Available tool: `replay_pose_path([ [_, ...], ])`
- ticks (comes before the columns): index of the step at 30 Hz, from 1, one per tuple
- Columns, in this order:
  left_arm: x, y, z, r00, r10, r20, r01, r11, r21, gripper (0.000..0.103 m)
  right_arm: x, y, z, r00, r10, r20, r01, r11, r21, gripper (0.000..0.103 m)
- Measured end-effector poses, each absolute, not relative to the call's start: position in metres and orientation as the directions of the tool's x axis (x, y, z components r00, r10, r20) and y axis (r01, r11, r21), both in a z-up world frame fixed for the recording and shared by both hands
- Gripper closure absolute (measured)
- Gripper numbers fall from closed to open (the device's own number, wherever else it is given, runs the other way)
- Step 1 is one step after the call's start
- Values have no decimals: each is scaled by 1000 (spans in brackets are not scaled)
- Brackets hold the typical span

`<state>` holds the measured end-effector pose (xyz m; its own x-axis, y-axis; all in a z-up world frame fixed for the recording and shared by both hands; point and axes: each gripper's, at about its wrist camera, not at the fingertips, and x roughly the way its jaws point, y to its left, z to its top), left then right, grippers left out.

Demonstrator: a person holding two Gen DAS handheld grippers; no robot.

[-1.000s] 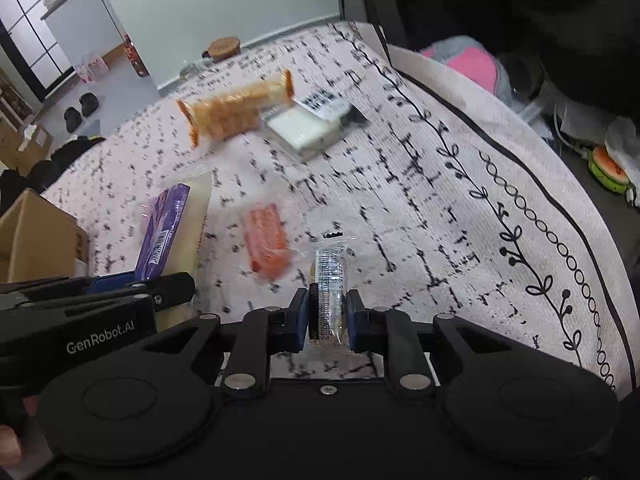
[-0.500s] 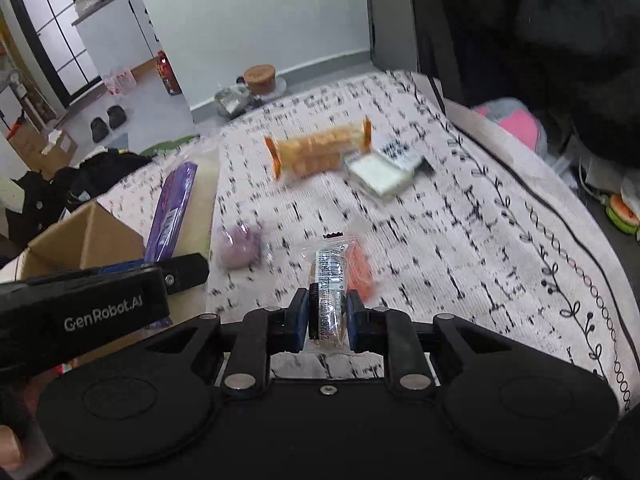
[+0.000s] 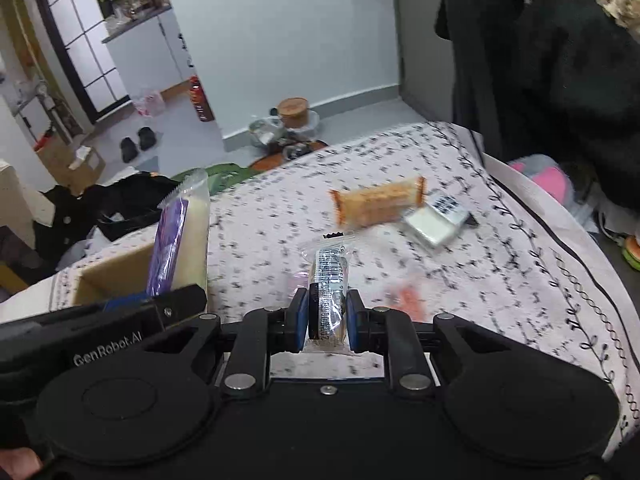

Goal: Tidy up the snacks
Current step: 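Carry both packs into the cardboard box and open both tools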

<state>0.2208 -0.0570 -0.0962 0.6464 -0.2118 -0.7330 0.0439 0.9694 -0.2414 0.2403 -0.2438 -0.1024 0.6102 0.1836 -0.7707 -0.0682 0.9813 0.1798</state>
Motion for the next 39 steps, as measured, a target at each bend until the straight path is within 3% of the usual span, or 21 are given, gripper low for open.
replay_pose_path([
  [10, 196, -11, -85, 705, -139, -696, -42, 971, -237, 74, 235, -200, -90, 597, 288, -748, -162, 957, 239, 84],
  [19, 175, 32, -87, 694, -81, -715, -126, 965, -231, 74, 224, -152, -87, 563, 369, -740, -255, 929, 269, 84],
  [39, 147, 80, -107, 658, -50, -751, -250, 927, -280, 70, 211, -117, -97, 539, 370, -756, -279, 926, 254, 84],
])
